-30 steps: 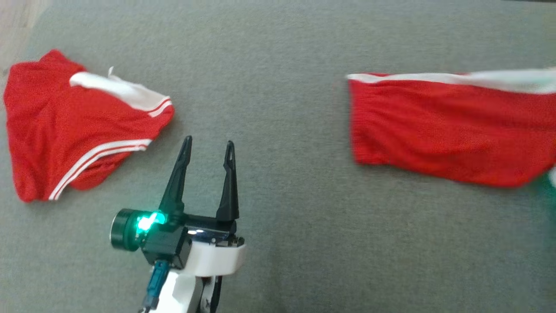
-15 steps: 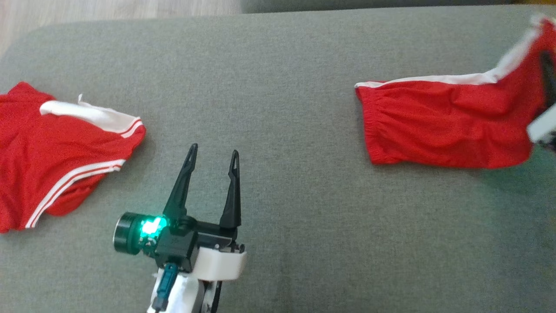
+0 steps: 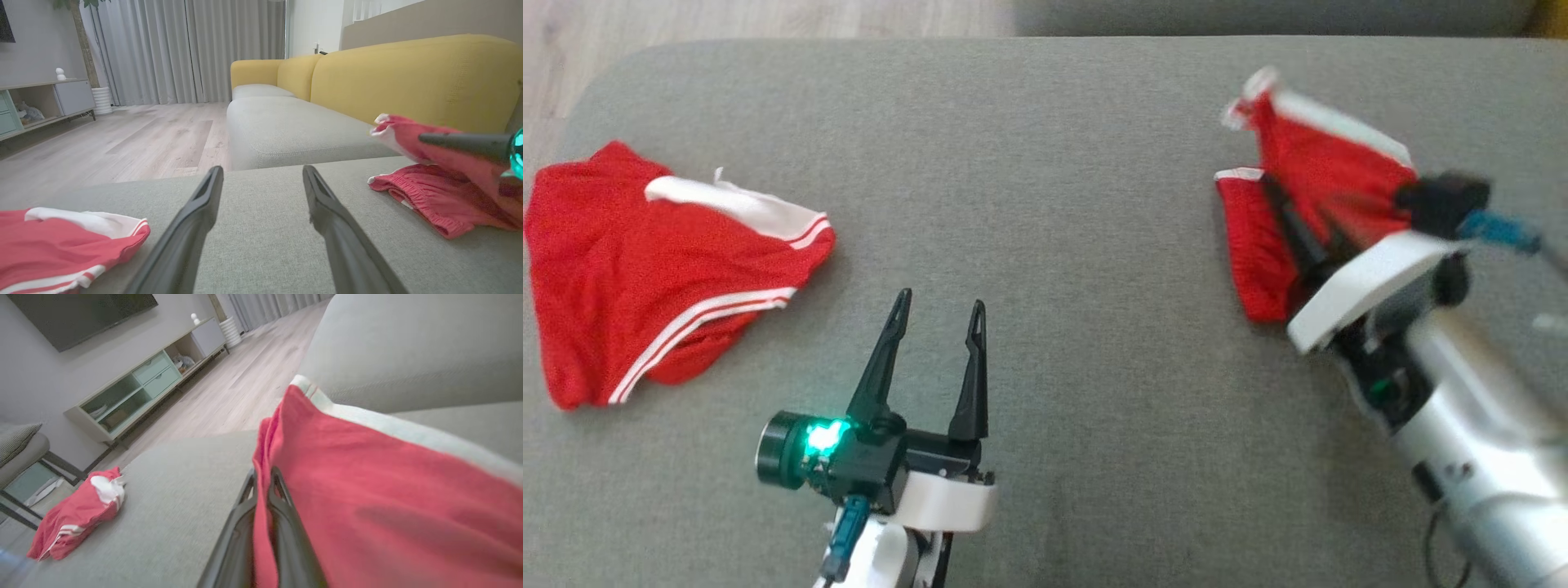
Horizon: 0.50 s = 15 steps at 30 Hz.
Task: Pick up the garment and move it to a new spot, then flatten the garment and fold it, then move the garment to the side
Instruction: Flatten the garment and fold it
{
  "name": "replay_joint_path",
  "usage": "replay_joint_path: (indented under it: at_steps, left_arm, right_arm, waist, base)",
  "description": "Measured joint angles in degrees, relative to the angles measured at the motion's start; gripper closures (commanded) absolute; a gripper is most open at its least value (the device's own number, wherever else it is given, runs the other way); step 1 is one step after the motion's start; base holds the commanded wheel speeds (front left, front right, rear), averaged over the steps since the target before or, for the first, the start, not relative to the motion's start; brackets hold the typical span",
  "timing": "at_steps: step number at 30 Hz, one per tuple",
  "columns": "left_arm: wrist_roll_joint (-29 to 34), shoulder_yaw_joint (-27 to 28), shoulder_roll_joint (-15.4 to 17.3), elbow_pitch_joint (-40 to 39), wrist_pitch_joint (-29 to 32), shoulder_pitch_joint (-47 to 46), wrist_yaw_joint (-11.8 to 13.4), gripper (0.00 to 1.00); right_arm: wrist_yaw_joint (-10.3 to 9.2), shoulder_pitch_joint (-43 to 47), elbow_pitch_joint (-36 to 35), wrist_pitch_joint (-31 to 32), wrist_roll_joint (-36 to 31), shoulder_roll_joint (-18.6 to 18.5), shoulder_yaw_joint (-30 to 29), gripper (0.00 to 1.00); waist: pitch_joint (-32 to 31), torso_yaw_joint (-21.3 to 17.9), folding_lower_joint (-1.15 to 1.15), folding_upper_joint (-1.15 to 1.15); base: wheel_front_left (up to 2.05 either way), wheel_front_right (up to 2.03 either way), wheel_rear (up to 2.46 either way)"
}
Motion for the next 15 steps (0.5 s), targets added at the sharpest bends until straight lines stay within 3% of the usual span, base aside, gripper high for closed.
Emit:
replay_joint_path:
  at_steps: [4,6,10,13,15]
  left_arm:
    - [-1.94,-0.12,0.00,0.18,0.00,0.01,0.79,0.00]
    - [-2.50,0.08,0.02,-0.22,0.00,0.01,1.55,0.00]
    - [-3.60,1.77,0.01,-0.40,0.00,0.64,3.81,0.00]
    - [-5.55,3.79,0.02,-0.85,0.00,2.98,4.56,0.00]
    - [-8.21,4.76,0.03,-1.05,0.00,4.61,3.70,0.00]
  right_arm:
    - [0.00,3.20,1.34,-6.46,-1.70,3.30,-0.97,0.00]
    - [0.00,3.47,1.91,-10.53,-3.74,3.57,-3.25,0.00]
    - [0.00,4.71,1.04,-12.88,-9.20,3.55,-8.69,0.00]
    - [0.00,9.93,-4.99,-12.96,-16.33,5.32,-17.97,0.00]
    - [0.00,14.73,-9.48,-13.13,-22.20,7.25,-23.77,0.00]
  waist:
    - [-0.37,1.06,0.00,0.00]
    - [-0.93,1.20,0.00,0.00]
    - [-2.77,1.04,0.00,0.00]
    - [-4.67,0.60,0.00,0.00]
    - [-6.11,0.31,0.00,0.00]
  base:
    - [0.00,0.00,0.00]
    - [0.00,0.00,0.00]
    - [0.00,0.00,0.00]
    - [0.00,0.00,0.00]
    - [0.00,0.00,0.00]
